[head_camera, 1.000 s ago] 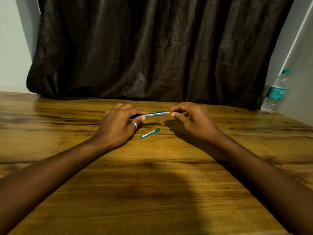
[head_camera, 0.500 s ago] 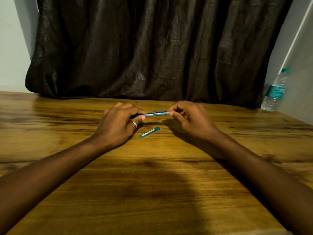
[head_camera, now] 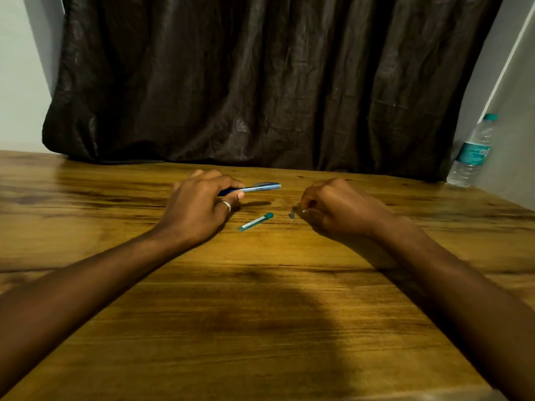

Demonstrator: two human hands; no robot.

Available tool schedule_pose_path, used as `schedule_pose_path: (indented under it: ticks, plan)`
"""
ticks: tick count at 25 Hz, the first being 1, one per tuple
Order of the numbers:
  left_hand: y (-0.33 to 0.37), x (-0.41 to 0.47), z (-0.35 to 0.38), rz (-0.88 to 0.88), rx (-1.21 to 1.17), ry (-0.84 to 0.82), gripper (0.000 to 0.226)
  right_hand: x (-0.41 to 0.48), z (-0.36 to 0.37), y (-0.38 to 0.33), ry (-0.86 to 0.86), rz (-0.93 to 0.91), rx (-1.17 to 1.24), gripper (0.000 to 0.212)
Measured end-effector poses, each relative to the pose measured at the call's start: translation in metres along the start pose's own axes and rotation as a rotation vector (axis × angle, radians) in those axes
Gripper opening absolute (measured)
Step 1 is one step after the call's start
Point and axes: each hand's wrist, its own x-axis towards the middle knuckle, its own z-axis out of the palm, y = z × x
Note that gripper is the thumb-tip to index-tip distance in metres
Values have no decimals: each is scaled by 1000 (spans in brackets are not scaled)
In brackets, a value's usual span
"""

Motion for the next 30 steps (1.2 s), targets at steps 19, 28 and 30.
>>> schedule_pose_path:
  ticks: [19, 28, 30]
  plan:
    - [3, -1, -2, -1, -8, -34, 28, 1, 6, -4, -38, -113, -69, 10]
    - [3, -2, -3, -10, -23, -33, 27, -2, -1, -6, -33, -92, -42, 18]
    - [4, -1, -2, -12, -29, -26, 27, 0, -2, -3, -13, -50, -39, 21]
